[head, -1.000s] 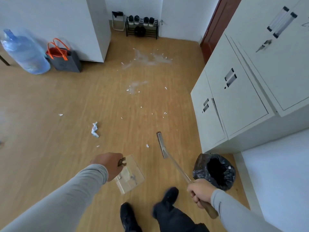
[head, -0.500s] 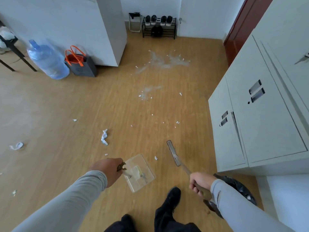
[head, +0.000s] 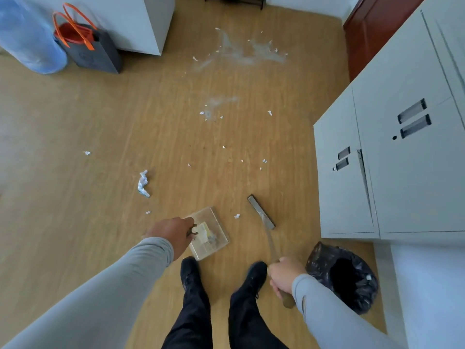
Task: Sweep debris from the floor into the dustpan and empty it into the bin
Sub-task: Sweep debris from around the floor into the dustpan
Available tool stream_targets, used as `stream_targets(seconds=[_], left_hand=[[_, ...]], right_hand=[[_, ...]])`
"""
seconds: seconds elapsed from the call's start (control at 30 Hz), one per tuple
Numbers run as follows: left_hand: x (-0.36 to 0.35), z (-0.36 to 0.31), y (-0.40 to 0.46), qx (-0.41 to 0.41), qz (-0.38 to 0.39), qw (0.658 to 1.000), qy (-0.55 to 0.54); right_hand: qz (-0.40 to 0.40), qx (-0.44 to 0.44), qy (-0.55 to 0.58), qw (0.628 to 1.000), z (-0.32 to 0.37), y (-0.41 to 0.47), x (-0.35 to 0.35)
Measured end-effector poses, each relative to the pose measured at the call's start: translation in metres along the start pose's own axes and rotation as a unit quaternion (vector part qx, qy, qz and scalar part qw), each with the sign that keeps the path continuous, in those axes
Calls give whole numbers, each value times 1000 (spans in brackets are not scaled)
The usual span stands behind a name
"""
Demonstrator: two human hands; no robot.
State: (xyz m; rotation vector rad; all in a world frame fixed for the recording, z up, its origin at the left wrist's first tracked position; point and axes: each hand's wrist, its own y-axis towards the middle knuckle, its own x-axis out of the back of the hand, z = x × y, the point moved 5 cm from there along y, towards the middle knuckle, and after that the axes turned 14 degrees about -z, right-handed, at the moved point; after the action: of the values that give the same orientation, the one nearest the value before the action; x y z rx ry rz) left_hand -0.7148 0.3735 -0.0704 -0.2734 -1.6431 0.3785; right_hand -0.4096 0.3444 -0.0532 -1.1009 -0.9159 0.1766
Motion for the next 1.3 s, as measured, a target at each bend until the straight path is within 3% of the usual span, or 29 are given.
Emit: stream_targets(seconds=[0.17, 0.27, 0.4, 0.63, 0.77, 0.83, 1.07, 1.3], left_hand=[[-5, 20, 3, -14, 11, 1000, -9], [-7, 30, -4, -23, 10, 1000, -12], [-7, 42, -8, -28, 2, 999, -23], [-8, 42, -6, -33, 0, 999, -28], [-9, 46, 1, -17, 60, 998, -27], [-1, 42, 6, -18, 51, 998, -35], [42, 33, 24, -24, 3, 996, -83], [78, 19, 71, -15, -19, 997, -76]], right_hand=[[44, 15, -62, 997, 18, -19, -53], [75, 31, -88, 993, 10, -32, -28], [102, -48, 54, 992, -11, -49, 26], [69, 4, -28, 997, 31, -43, -25], [95, -26, 18, 995, 33, -42, -8], [99, -44, 59, 992, 28, -47, 17], [23, 11, 48, 999, 34, -59, 67], [-63, 25, 76, 995, 57, -6, 107]])
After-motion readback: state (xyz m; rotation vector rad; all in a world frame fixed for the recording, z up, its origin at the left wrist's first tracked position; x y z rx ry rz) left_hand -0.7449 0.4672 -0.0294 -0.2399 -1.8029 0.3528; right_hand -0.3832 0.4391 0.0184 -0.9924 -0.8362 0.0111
